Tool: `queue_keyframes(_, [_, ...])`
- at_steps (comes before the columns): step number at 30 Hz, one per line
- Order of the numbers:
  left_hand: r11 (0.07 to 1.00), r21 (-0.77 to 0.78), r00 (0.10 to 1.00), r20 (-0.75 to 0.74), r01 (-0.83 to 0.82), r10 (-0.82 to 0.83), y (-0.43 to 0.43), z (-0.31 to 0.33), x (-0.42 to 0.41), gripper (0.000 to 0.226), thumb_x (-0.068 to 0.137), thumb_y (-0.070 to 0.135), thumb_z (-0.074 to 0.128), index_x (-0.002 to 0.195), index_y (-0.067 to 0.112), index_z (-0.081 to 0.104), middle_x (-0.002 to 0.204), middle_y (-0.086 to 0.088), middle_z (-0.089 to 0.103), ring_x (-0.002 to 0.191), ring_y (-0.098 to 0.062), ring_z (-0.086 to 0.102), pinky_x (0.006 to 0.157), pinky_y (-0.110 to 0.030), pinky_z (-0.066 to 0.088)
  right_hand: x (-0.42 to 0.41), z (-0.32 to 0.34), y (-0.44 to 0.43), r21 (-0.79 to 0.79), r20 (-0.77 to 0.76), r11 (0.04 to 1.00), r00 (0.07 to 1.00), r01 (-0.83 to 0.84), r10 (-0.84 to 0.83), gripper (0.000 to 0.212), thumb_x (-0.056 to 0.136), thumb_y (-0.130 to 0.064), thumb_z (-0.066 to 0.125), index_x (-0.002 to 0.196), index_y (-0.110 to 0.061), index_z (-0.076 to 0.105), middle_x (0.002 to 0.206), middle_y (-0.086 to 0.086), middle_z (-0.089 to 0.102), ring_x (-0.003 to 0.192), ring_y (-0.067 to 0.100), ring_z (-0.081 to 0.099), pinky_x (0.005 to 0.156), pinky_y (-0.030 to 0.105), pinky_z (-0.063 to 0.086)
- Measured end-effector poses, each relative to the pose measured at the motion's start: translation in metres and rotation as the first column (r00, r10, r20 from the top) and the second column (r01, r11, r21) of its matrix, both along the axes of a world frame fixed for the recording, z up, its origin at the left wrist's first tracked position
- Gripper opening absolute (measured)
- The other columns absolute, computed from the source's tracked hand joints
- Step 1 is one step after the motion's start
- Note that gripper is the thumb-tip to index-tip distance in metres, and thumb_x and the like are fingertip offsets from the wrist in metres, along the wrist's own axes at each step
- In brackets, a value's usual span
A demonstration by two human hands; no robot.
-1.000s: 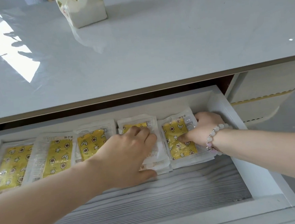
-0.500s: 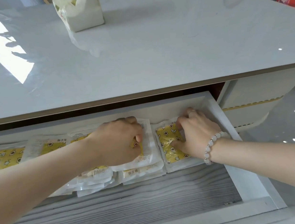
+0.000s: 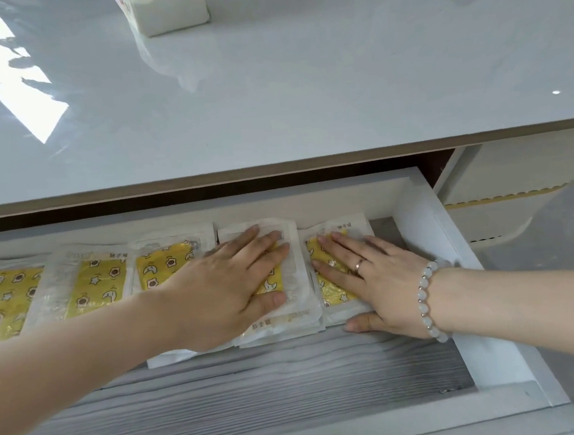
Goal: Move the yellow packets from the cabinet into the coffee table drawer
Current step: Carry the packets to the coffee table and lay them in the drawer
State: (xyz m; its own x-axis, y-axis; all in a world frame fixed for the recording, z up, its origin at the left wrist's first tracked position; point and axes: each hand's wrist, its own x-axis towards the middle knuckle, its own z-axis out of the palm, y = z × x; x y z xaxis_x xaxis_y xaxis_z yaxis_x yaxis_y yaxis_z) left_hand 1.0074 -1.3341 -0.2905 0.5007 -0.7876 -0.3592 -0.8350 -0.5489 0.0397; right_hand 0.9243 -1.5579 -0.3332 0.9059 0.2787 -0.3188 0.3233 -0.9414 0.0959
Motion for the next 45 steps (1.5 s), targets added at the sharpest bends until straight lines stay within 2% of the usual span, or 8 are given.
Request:
queue_keyframes(12, [0.978,-0.166,0.983,-0.150,-0.129,0.104,-0.009,0.006,0.000,0.077,0.087,0.066,0.014,0.151,0.026,0.001,0.158,0.011,-0.005,0.144,-0.007,-0.011,0.111,-0.020,-0.006,-0.001,0.012,-0.004,0.020,-0.006,0.999,1.000,0.029,-0.029,0.088,0.072,-0.083,0.030,0.136,-0.024,0.041,0.141,0.008,0.049,0.131,0.023,0.033,0.106,0.040,0.027])
queue_keyframes(16, [0.933,-0.339,0.983,-0.171,-0.117,0.060,0.004,0.027,-0.013,0.084,0.079,0.074,0.001,0.145,0.028,0.026,0.148,0.010,0.025,0.138,-0.006,0.014,0.109,-0.019,0.012,0.004,0.026,0.002,0.113,-0.050,0.992,0.997,0.057,-0.051,0.091,0.076,-0.084,0.021,0.136,-0.037,-0.029,0.148,-0.010,-0.034,0.138,0.009,-0.029,0.114,0.027,-0.011])
queue_keyframes(19, [0.913,-0.337,0.948,-0.291,-0.228,0.129,0.023,0.037,-0.032,0.078,0.083,0.068,0.004,0.139,0.024,0.035,0.138,0.009,0.035,0.126,-0.003,0.026,0.099,-0.013,0.016,0.000,0.046,0.010,0.143,-0.211,0.982,0.973,0.124,-0.092,0.093,0.089,-0.060,0.043,0.126,-0.031,-0.038,0.134,-0.016,-0.045,0.138,0.002,-0.024,0.107,0.013,0.000])
queue_keyframes(28, [0.825,-0.005,0.745,-0.432,-0.566,0.509,0.078,0.116,-0.047,0.069,0.092,0.062,0.014,0.142,0.019,0.034,0.149,0.006,0.028,0.138,-0.009,0.023,0.109,-0.023,0.021,0.009,0.179,0.062,-0.050,-0.639,0.980,0.748,0.193,-0.180,0.063,0.094,-0.047,0.042,0.146,-0.015,0.029,0.152,0.005,0.026,0.135,0.023,0.038,0.108,0.037,0.034])
queue_keyframes(31, [0.751,-0.045,0.710,-0.366,-0.659,0.602,0.098,0.210,-0.025,0.055,0.098,0.051,0.022,0.136,0.016,0.041,0.139,0.001,0.040,0.132,-0.016,0.035,0.104,-0.025,0.029,0.038,0.290,0.078,-0.041,-0.493,0.983,0.853,0.177,-0.174,0.043,0.095,-0.036,0.038,0.132,-0.016,0.047,0.135,0.006,0.046,0.120,0.024,0.051,0.099,0.033,0.043])
queue_keyframes(34, [0.744,-0.058,0.727,-0.273,-0.666,0.630,0.120,0.321,0.000,0.091,0.076,0.064,-0.005,0.140,0.017,0.041,0.144,0.000,0.038,0.133,-0.019,0.033,0.105,-0.030,0.029,0.073,0.415,0.106,0.008,-0.306,0.992,0.945,0.125,-0.117,0.041,0.097,-0.025,0.036,0.136,-0.015,0.042,0.137,0.006,0.045,0.124,0.024,0.046,0.100,0.032,0.041])
queue_keyframes(38, [0.654,-0.185,0.678,-0.140,-0.734,0.722,0.146,0.454,0.015,0.052,0.100,0.048,0.027,0.140,0.017,0.038,0.142,0.002,0.041,0.135,-0.017,0.034,0.106,-0.030,0.028,0.100,0.542,0.154,0.070,-0.140,0.995,0.988,0.076,-0.065,0.039,0.097,-0.025,0.037,0.135,-0.014,0.042,0.136,0.006,0.045,0.125,0.023,0.044,0.097,0.031,0.039])
queue_keyframes(45, [0.527,-0.284,0.529,0.077,-0.801,0.845,0.207,0.596,0.004,0.049,0.100,0.045,0.031,0.140,0.017,0.039,0.139,-0.002,0.044,0.131,-0.021,0.038,0.102,-0.034,0.032,0.115,0.671,0.247,0.054,0.090,0.979,0.977,-0.198,0.193,0.041,0.095,-0.023,0.039,0.135,-0.014,0.042,0.135,0.007,0.042,0.127,0.022,0.041,0.095,0.034,0.041])
